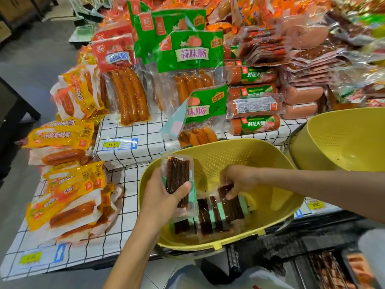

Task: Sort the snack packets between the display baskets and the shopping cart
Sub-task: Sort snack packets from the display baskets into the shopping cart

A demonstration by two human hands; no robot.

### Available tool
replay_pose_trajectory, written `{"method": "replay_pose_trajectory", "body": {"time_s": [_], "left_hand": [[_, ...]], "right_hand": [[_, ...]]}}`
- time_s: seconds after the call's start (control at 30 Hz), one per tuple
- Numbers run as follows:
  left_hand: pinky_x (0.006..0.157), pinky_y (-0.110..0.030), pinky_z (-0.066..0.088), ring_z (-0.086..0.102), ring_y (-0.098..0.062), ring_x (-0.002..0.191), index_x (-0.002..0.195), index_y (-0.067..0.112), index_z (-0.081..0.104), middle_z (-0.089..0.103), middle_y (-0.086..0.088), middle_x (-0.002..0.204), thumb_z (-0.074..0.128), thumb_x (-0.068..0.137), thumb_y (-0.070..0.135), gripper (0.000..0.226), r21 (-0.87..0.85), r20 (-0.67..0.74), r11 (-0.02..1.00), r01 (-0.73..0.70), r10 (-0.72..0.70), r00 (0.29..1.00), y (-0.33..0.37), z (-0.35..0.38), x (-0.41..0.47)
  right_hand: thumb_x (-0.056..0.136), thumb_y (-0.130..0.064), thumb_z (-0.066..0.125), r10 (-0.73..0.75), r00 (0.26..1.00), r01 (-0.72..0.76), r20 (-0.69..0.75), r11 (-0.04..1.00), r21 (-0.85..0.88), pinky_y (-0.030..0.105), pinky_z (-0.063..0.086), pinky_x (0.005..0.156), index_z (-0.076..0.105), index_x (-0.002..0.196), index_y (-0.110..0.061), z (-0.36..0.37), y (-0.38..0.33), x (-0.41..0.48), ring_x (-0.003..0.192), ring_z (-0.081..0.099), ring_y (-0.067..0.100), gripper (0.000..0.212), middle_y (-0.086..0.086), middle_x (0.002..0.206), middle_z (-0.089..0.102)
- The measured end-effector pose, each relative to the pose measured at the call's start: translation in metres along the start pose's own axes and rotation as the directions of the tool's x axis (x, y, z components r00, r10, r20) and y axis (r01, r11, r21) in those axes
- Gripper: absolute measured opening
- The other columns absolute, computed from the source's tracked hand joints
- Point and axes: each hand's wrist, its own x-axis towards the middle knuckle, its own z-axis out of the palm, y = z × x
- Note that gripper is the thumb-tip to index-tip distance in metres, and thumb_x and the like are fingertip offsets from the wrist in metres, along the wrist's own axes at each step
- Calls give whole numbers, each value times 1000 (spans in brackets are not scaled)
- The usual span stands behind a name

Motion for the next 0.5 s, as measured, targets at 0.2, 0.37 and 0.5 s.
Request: {"method": "replay_pose_trajectory", "body": {"time_s": [0.2,0.37,0.5], "left_hand": [[86,-33,55,62,-11,107,121,22,53,64,1,120,56,95,19,27,-52,25,997,53,-52,998,5,1,0],[68,-11,52,66,5,90,112,33,58,73,10,101,58,79,47,36,-152,179,985,77,-50,983,11,-2,-3],[71,-25,57,67,-9,97,111,25,57,67,2,109,72,81,9,37,-130,28,990,45,-42,999,10,0,-3]], "right_hand": [[74,-8,76,-376,897,442,-233,742,504,21,53,62,64,91,-12,-47,-28,-41,73,68,13,21,1,81,72],[68,0,82,-259,831,528,-492,647,551,17,50,50,62,77,-12,-35,-62,-12,54,62,5,25,-6,61,66],[79,-23,74,-213,859,475,-466,673,567,19,48,43,59,84,-14,-23,-52,-7,47,59,8,18,-3,58,64]]}}
